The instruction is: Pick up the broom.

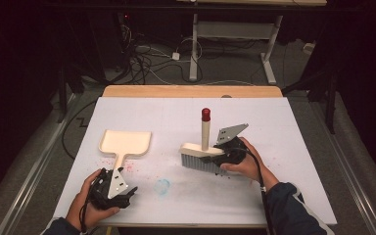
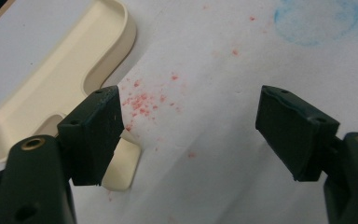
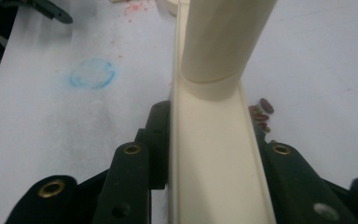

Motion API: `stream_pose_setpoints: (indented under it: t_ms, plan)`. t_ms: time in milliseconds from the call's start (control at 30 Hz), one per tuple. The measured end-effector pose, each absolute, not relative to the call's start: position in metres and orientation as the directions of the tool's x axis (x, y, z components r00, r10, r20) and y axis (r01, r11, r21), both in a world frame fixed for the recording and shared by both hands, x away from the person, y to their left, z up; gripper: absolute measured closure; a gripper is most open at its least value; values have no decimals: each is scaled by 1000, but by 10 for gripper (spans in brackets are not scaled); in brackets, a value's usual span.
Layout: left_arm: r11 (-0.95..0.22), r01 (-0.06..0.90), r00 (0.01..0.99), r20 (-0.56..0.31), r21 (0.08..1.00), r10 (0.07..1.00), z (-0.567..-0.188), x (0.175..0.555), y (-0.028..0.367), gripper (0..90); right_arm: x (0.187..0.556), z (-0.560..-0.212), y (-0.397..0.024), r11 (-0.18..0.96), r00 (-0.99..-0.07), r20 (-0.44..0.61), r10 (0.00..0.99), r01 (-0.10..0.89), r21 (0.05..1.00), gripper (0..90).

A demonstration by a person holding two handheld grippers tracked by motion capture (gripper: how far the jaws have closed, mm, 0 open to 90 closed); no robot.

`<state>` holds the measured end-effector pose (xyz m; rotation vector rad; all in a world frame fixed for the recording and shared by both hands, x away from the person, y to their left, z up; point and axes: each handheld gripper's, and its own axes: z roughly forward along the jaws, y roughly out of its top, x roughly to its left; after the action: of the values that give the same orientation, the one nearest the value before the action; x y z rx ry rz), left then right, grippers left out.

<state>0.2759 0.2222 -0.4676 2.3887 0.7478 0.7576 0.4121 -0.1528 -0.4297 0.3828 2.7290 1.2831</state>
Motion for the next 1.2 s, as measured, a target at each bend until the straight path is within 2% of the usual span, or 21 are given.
stream_pose_setpoints:
  t_ms: [100, 367, 733, 967, 1200]
  plan:
    - [-710, 344, 689, 349, 614, 635, -468, 276, 223, 223, 408, -417, -162, 577, -952, 6, 307, 191, 794, 674]
    - [-707, 342, 686, 350, 619, 638, -466, 274, 225, 223, 388, -400, -183, 548, -955, -1, 297, 169, 819, 674]
    - [-712, 341, 692, 350, 614, 632, -467, 275, 223, 223, 358, -430, -203, 611, -985, 38, 166, 133, 780, 675]
    - [-719, 341, 698, 349, 606, 625, -468, 276, 220, 223, 379, -443, -206, 588, -987, 37, 154, 122, 799, 674]
    - [-724, 346, 705, 344, 596, 620, -470, 278, 218, 223, 406, -444, -191, 588, -990, 0, 138, 82, 805, 673]
